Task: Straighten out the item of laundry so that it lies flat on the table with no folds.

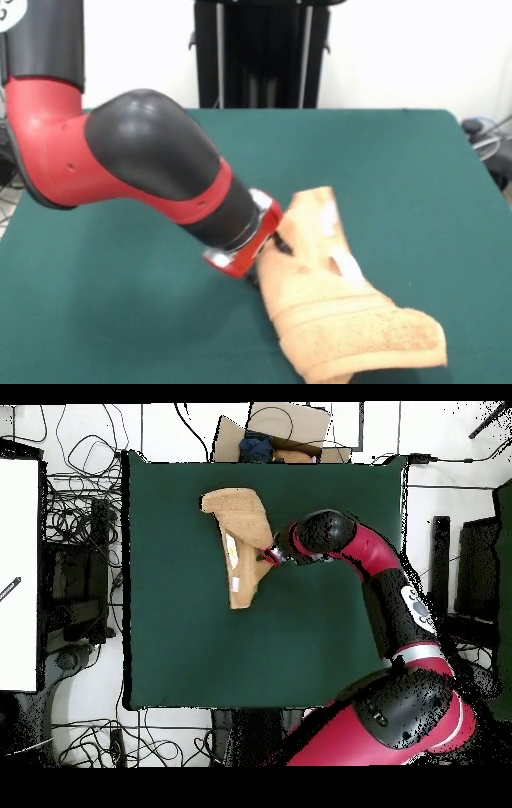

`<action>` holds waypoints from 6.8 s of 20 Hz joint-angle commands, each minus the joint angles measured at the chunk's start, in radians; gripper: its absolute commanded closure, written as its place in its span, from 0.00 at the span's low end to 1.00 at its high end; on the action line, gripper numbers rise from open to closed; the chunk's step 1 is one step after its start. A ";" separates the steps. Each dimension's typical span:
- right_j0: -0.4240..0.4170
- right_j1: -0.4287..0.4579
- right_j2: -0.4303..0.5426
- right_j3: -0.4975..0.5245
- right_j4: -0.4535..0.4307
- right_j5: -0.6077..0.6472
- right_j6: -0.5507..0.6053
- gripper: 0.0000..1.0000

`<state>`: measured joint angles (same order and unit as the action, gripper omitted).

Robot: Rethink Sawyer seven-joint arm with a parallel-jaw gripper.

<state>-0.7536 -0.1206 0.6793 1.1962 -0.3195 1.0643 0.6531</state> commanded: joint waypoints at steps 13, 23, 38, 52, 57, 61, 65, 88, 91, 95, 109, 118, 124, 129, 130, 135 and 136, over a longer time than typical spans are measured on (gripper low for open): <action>0.032 0.002 0.063 0.218 -0.022 0.100 -0.079 0.00; 0.020 -0.021 0.050 0.237 -0.056 0.069 -0.094 0.00; 0.006 -0.007 0.051 0.220 -0.111 0.066 -0.208 0.00; -0.005 -0.032 0.080 0.218 -0.153 0.160 -0.264 0.00; -0.021 -0.034 0.076 0.223 -0.166 0.157 -0.292 0.00; -0.017 -0.023 0.067 0.215 -0.172 0.133 -0.298 0.00; -0.018 -0.028 0.062 0.214 -0.172 0.146 -0.327 0.00; 0.088 -0.124 -0.079 0.150 -0.184 -0.029 0.001 0.00; 0.097 -0.125 -0.100 0.133 -0.133 -0.013 0.065 0.00; 0.112 -0.125 -0.115 0.120 -0.090 -0.016 0.130 0.00; 0.196 -0.117 -0.248 0.144 0.194 -0.085 0.499 0.00; 0.180 -0.125 -0.240 0.164 0.199 -0.141 0.505 0.00; 0.164 -0.153 -0.243 0.159 0.170 -0.125 0.463 0.00; 0.146 -0.173 -0.243 0.126 0.163 -0.056 0.418 0.00; 0.143 -0.178 -0.242 0.127 0.164 -0.050 0.416 0.00; 0.148 -0.186 -0.239 0.093 0.168 -0.001 0.414 0.00; 0.148 -0.189 -0.239 0.089 0.168 0.010 0.412 0.00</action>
<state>-0.6097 -0.2870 0.4818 1.3656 -0.1582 1.0094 0.9422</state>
